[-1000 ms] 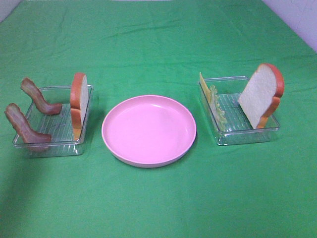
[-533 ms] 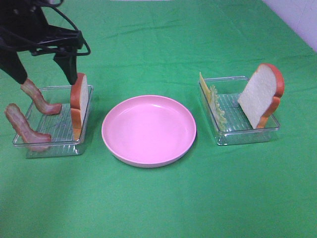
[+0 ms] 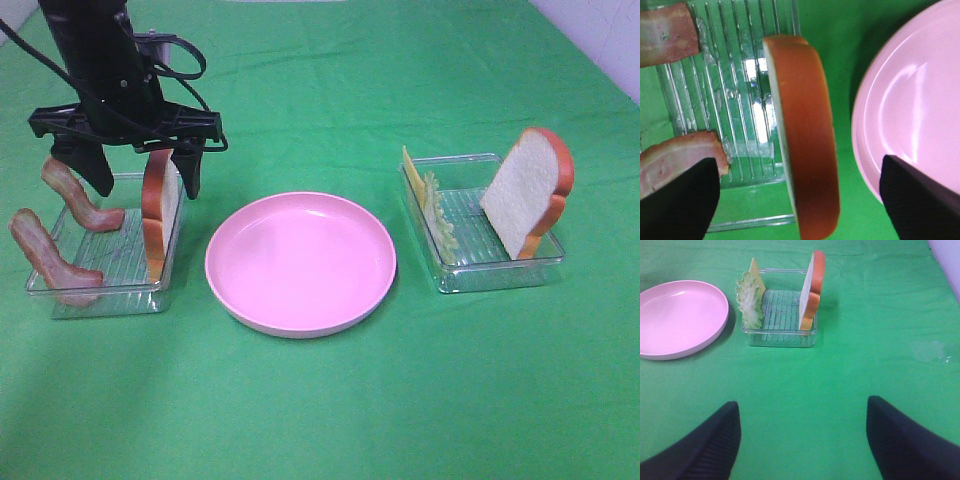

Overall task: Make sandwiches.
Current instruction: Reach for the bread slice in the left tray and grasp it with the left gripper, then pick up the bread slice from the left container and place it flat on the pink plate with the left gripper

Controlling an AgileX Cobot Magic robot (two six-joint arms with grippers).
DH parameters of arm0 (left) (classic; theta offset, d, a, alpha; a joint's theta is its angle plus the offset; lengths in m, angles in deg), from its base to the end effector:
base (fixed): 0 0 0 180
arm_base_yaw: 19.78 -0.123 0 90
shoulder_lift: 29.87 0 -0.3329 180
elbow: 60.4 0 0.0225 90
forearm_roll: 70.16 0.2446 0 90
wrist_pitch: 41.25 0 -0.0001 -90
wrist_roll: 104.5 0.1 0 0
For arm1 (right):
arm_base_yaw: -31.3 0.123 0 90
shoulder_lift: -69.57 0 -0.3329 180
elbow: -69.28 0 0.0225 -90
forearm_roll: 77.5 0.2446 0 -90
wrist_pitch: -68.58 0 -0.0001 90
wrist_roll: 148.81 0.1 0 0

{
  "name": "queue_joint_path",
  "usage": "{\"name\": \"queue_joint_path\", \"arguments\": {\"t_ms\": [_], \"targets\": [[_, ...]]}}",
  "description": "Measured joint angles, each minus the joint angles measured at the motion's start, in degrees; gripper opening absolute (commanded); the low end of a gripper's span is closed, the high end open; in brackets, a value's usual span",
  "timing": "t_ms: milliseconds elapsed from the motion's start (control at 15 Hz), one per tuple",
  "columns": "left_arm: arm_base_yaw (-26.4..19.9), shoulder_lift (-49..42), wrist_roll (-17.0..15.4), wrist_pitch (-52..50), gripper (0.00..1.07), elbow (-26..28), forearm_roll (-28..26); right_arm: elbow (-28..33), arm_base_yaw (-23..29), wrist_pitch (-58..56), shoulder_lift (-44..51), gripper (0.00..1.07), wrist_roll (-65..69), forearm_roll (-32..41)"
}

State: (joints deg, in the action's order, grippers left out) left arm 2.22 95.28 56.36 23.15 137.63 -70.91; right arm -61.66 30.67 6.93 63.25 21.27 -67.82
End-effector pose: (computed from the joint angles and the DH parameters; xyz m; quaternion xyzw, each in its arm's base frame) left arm 0.4137 -0.1684 0.2458 0.0225 0.9970 -0.0317 0.0671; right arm -0.0539 0.0154 0.2726 -0.0734 0.8466 0.0360 0.5260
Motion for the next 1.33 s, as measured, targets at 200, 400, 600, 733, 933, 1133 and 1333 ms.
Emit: {"name": "queue_joint_path", "arguments": {"t_ms": [200,400,600,733,933,1133,1333], "targets": [[0.0,0.1,-0.1,-2.6,0.66,0.1,0.0,0.0,0.0,0.0,0.0,0.68,0.0,0.0],[0.0,1.3,-0.1,-3.0,0.64,0.2,0.0,0.0,0.0,0.0,0.0,0.68,0.0,0.0],[0.0,2.1,-0.1,-2.9,0.59,0.2,0.0,0.0,0.0,0.0,0.0,0.68,0.0,0.0],[0.0,2.1,-0.1,-2.9,0.41,0.2,0.4,0.0,0.0,0.0,0.0,0.68,0.0,0.0],[0.0,2.1,-0.1,-2.9,0.15,0.2,2.5,0.0,0.0,0.0,0.0,0.68,0.0,0.0],[0.0,2.1,-0.1,-2.8,0.00,0.2,2.8,0.0,0.0,0.0,0.0,0.68,0.0,0.0],[0.0,0.6,0.0,-0.7,0.00,0.2,2.7,0.0,0.0,0.0,0.0,0.68,0.0,0.1]]}}
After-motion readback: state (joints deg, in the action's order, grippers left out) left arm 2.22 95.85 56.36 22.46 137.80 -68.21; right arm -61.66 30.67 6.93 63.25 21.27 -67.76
